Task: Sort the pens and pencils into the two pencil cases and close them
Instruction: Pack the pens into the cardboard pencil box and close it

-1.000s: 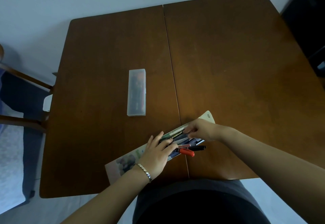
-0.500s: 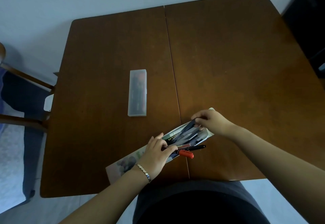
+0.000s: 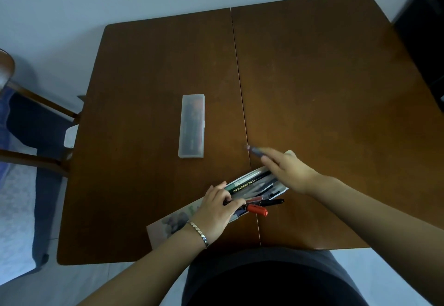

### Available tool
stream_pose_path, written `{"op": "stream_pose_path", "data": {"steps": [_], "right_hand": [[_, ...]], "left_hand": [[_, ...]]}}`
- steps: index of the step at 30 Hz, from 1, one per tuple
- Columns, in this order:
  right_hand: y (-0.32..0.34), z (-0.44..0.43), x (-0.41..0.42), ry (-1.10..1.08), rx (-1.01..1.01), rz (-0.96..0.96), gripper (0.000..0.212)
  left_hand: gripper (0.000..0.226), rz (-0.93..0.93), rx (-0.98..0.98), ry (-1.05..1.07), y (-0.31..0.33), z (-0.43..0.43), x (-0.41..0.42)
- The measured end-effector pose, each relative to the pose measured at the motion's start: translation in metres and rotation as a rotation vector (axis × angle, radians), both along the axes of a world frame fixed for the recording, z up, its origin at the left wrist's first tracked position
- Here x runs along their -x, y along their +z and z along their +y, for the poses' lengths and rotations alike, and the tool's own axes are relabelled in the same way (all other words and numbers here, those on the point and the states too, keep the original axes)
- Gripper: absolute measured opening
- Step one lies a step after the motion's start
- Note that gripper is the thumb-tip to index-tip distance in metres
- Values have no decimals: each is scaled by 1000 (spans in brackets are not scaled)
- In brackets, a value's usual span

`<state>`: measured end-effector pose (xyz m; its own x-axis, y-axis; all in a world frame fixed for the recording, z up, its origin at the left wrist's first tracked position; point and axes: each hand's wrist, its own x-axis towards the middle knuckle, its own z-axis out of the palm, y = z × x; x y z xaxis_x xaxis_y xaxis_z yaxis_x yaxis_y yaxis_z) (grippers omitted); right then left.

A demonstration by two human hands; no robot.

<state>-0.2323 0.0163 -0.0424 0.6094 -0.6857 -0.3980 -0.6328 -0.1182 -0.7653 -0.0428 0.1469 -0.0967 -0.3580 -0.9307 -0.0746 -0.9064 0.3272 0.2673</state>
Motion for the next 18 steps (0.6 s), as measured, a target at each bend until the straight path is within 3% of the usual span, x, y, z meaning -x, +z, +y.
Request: {"op": "stream_pose_path", "data": {"steps": [3, 5, 10, 14, 18], "right_hand": [[-8, 4, 8, 440, 223, 316, 45], [-12, 8, 3, 542, 341, 401, 49], [-31, 17, -26, 567, 410, 283, 40], [-40, 23, -40, 440, 313, 112, 20], [-30, 20, -29, 383, 432, 176, 18]], "left_hand": [[73, 9, 8, -9, -1, -1, -1], [74, 5, 26, -14, 0, -1, -1], [75, -26, 43, -24, 3, -1, 1], [74, -42, 41, -21, 2, -2, 0], [77, -13, 33, -3, 1, -1, -1]]}}
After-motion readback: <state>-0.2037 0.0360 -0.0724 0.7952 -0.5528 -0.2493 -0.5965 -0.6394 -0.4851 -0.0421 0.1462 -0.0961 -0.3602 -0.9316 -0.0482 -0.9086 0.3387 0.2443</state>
